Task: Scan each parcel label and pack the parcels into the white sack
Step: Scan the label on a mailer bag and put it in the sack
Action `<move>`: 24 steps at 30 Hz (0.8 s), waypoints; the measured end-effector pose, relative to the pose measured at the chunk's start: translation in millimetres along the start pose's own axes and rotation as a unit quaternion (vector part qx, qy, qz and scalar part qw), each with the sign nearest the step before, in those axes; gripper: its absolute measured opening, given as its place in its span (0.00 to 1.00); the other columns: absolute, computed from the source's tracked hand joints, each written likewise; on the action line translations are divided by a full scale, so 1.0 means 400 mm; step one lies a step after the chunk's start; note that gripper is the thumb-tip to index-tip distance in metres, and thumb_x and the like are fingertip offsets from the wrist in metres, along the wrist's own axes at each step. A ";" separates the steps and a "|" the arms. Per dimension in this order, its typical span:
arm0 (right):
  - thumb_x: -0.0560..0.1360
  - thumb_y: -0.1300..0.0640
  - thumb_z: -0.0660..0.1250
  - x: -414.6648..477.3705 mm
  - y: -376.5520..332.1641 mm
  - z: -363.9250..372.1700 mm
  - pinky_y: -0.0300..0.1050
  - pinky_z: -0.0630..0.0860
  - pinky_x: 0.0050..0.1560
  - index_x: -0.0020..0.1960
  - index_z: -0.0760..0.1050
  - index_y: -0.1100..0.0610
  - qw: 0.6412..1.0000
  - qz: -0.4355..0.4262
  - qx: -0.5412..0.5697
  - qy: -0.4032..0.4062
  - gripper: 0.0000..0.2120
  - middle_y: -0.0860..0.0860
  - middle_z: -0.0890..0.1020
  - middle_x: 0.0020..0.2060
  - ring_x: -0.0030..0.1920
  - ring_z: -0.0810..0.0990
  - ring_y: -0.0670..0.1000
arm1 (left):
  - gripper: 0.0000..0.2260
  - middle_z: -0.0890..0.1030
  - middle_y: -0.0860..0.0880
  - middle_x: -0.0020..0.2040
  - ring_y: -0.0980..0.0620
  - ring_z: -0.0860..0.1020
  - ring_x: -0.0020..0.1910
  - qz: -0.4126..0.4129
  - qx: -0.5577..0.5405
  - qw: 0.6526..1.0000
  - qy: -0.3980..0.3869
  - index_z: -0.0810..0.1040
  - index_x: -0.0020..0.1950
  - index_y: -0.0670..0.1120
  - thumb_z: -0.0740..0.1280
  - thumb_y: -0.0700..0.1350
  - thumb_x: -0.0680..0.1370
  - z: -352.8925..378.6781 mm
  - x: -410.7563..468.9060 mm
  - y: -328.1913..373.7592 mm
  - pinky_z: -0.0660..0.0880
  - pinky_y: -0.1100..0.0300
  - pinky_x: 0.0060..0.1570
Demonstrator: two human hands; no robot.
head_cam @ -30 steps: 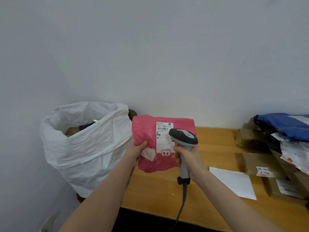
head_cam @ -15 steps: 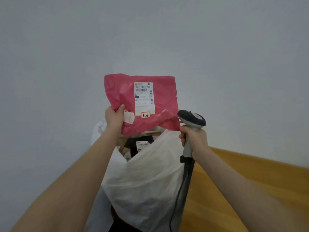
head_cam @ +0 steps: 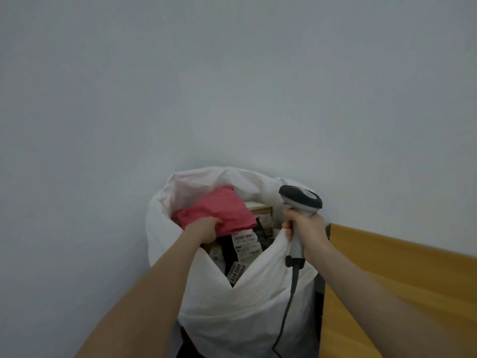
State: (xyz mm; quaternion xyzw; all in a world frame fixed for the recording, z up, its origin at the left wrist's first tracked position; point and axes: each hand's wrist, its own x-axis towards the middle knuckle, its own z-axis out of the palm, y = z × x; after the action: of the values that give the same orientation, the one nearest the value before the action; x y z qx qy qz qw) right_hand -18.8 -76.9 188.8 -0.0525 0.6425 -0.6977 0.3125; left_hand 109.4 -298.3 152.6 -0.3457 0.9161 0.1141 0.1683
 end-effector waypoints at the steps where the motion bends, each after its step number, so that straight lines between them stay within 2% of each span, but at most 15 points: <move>1: 0.72 0.64 0.69 0.005 0.003 -0.001 0.42 0.73 0.29 0.37 0.77 0.63 1.000 0.005 0.001 0.003 0.05 0.53 0.79 0.24 0.22 0.73 0.48 | 0.28 0.64 0.48 0.75 0.47 0.66 0.71 -0.006 -0.011 0.999 -0.050 0.61 0.76 0.51 0.64 0.41 0.77 0.008 0.012 0.006 0.65 0.54 0.69; 3: 0.73 0.64 0.69 0.010 0.006 -0.009 0.44 0.73 0.31 0.38 0.77 0.63 1.000 0.014 0.003 0.011 0.06 0.54 0.79 0.25 0.23 0.72 0.49 | 0.30 0.64 0.45 0.75 0.46 0.66 0.71 -0.025 -0.024 0.996 -0.085 0.60 0.76 0.46 0.65 0.42 0.75 0.004 0.027 0.014 0.66 0.56 0.67; 5: 0.73 0.64 0.69 0.008 0.005 -0.022 0.45 0.72 0.33 0.38 0.77 0.63 0.999 0.023 0.020 0.024 0.06 0.54 0.79 0.25 0.24 0.72 0.50 | 0.27 0.69 0.44 0.71 0.45 0.70 0.68 -0.039 -0.034 0.997 -0.055 0.66 0.74 0.45 0.65 0.44 0.74 -0.020 0.038 0.027 0.69 0.54 0.66; 7: 0.74 0.64 0.68 -0.004 -0.001 -0.045 0.44 0.72 0.31 0.39 0.76 0.63 0.998 0.033 0.045 0.041 0.05 0.54 0.78 0.25 0.24 0.72 0.50 | 0.22 0.75 0.45 0.66 0.44 0.73 0.64 -0.040 -0.061 0.997 0.015 0.73 0.68 0.46 0.65 0.49 0.75 -0.055 0.043 0.055 0.70 0.50 0.64; 9: 0.74 0.64 0.68 -0.022 -0.007 -0.079 0.42 0.72 0.29 0.42 0.76 0.62 0.993 0.050 0.087 0.057 0.03 0.54 0.78 0.26 0.24 0.73 0.49 | 0.16 0.78 0.47 0.61 0.45 0.76 0.60 -0.020 -0.089 0.990 0.104 0.77 0.61 0.47 0.63 0.51 0.76 -0.089 0.044 0.106 0.72 0.51 0.61; 12: 0.75 0.64 0.67 -0.058 -0.001 -0.152 0.43 0.72 0.30 0.45 0.75 0.62 0.978 0.093 0.167 0.080 0.02 0.54 0.77 0.25 0.25 0.73 0.49 | 0.17 0.75 0.48 0.64 0.46 0.75 0.61 0.020 -0.107 0.972 0.207 0.75 0.64 0.49 0.62 0.49 0.76 -0.128 0.033 0.230 0.72 0.53 0.60; 15: 0.78 0.61 0.65 -0.108 0.022 -0.252 0.43 0.71 0.30 0.42 0.73 0.60 0.957 0.146 0.235 0.083 0.07 0.53 0.76 0.26 0.26 0.73 0.49 | 0.17 0.73 0.47 0.64 0.46 0.74 0.61 0.080 -0.107 0.959 0.249 0.73 0.66 0.49 0.62 0.47 0.77 -0.153 0.004 0.395 0.70 0.53 0.56; 19: 0.80 0.58 0.62 -0.197 0.062 -0.441 0.41 0.69 0.24 0.39 0.69 0.59 0.957 0.166 0.228 0.076 0.12 0.52 0.73 0.23 0.23 0.70 0.49 | 0.16 0.73 0.46 0.63 0.46 0.74 0.61 0.164 -0.088 0.951 0.248 0.73 0.66 0.49 0.62 0.47 0.77 -0.109 -0.079 0.653 0.71 0.53 0.58; 24: 0.79 0.60 0.64 -0.352 0.098 -0.748 0.41 0.67 0.23 0.46 0.72 0.61 0.966 0.143 0.158 0.143 0.05 0.53 0.72 0.23 0.20 0.67 0.50 | 0.18 0.72 0.46 0.66 0.46 0.74 0.61 0.260 -0.040 0.953 0.148 0.71 0.69 0.49 0.62 0.47 0.79 0.083 -0.239 0.997 0.74 0.51 0.56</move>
State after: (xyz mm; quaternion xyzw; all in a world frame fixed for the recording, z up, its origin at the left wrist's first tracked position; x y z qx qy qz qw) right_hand -33.9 253.2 148.1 0.1903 0.5626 -0.7390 0.3180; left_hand -83.4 62.6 196.1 -0.1148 0.9835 0.1383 -0.0182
